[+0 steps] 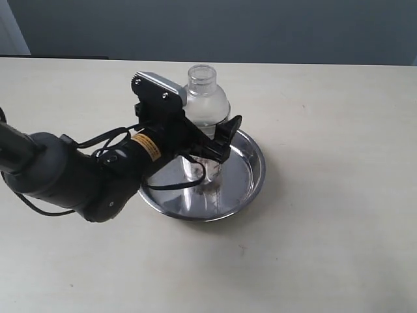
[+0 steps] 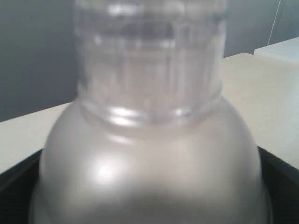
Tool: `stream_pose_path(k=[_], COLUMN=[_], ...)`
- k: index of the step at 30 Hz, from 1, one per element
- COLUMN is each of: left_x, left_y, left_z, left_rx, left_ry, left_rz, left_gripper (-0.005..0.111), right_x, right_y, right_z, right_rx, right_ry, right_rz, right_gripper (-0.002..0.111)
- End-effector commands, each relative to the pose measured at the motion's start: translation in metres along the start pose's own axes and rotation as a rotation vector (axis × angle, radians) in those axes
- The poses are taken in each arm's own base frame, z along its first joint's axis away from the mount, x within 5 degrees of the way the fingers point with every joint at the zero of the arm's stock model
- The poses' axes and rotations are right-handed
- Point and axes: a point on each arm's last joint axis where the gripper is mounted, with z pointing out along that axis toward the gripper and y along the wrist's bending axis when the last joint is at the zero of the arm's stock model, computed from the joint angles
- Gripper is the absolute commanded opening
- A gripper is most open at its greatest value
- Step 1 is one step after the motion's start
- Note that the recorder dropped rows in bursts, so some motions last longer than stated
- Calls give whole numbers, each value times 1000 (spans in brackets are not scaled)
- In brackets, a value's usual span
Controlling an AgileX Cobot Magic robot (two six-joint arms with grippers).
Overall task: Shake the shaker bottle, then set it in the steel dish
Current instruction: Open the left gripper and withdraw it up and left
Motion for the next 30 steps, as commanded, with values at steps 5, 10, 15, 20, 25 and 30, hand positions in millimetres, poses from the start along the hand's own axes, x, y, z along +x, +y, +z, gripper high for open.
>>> stream_pose_path(k=[5,10,15,20,25,30], left_x=[-37,-65,-105,-141,-167,-182], left_y=[-1,4,6,5,3,6], left_z=[-9,-20,-43,-77,-109,-133], left_rx=[-3,-21,-60,-51,-32,-37], left_ry=[-58,-88,-96,-51,-66,-60], left_rz=[53,86,207,224,196,206], left_gripper=[105,105,95,56,8,0], right_x=[-1,-1,-1,-1,-1,-1], right_y=[0,0,0,0,0,0], right_z=[0,0,0,0,0,0], right_rx=[5,5,5,5,5,5], right_ry=[-12,-12,-12,-12,-12,-12], right_rz=[-4,-4,-4,-4,-4,-4], right_gripper=[-1,-1,-1,-1,-1,-1])
